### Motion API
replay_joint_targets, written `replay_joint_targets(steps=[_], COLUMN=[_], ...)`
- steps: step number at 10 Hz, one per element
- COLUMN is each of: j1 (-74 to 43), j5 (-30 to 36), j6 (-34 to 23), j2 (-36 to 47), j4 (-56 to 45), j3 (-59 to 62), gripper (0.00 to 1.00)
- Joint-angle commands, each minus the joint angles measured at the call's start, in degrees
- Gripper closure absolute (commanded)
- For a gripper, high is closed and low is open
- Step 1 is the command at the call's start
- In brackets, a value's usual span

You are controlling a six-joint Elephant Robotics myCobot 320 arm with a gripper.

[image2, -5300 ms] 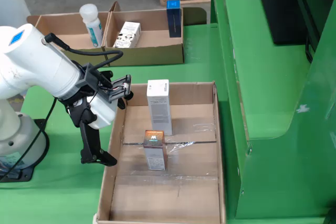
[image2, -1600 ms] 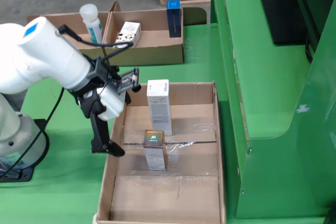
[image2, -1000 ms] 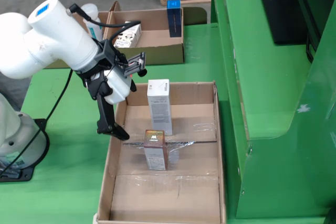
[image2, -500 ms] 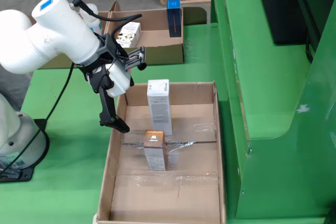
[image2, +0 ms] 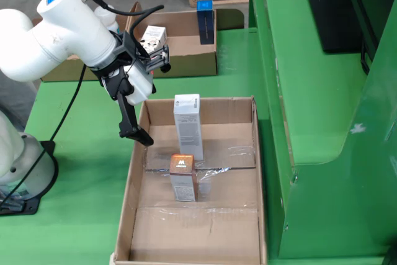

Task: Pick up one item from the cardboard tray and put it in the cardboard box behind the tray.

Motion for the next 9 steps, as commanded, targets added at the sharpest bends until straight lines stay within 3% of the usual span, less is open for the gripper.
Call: replay_joint_targets(steps=[1,9], j1=[3.47,7.78], j5=[-0.72,-1.67], j6=[2.15,6.04], j2=[-0.95,-8.52], j4=[-1.01,-5.16], j3=[4.63,14.57], gripper=[0.0,0.0])
